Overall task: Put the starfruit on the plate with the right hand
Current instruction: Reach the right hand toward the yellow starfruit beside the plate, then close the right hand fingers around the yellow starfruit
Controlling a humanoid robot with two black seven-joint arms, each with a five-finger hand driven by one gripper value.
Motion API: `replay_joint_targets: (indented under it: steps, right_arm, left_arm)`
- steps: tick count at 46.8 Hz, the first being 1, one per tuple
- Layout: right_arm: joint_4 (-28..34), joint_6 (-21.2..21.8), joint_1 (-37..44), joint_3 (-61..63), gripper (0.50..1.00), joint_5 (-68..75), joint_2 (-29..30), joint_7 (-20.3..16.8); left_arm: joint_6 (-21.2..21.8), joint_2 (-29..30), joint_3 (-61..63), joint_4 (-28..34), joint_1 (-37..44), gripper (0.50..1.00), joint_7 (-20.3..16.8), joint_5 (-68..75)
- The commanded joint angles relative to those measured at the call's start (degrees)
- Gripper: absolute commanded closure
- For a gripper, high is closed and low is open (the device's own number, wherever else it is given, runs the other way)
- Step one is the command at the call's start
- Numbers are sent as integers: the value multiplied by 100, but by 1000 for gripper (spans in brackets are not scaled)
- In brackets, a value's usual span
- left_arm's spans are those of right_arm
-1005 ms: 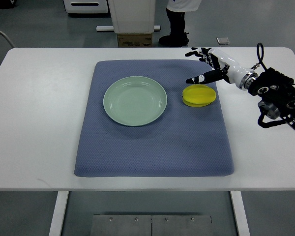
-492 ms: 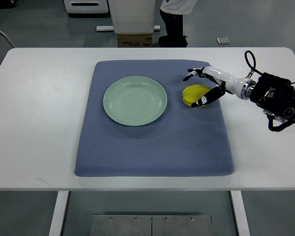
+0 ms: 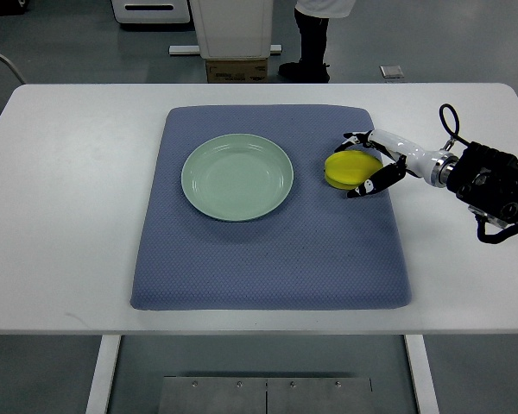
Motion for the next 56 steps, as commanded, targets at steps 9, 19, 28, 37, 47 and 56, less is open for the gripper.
replay_joint_targets:
  steps: [9,19,28,37,47,56]
  right_arm:
    - [-180,75,-153,65,550,86,8,-83]
    - [-180,110,-162,65,643,271,8,-91]
    - [-180,207,-135,74,684,578,34,-197]
    - [-180,268,-135,65,877,596,34,-206]
    - [-180,417,-91,65,1000,596,34,-214]
    - [-154,707,-39,267,1000,771,16,-206]
  left_arm:
    - [1,0,0,0,0,500,0,0]
    - [1,0,0,0,0,500,0,0]
    - [1,0,0,0,0,500,0,0]
    - [1,0,0,0,0,500,0,0]
    - [1,0,0,0,0,500,0,0]
    - [1,0,0,0,0,500,0,0]
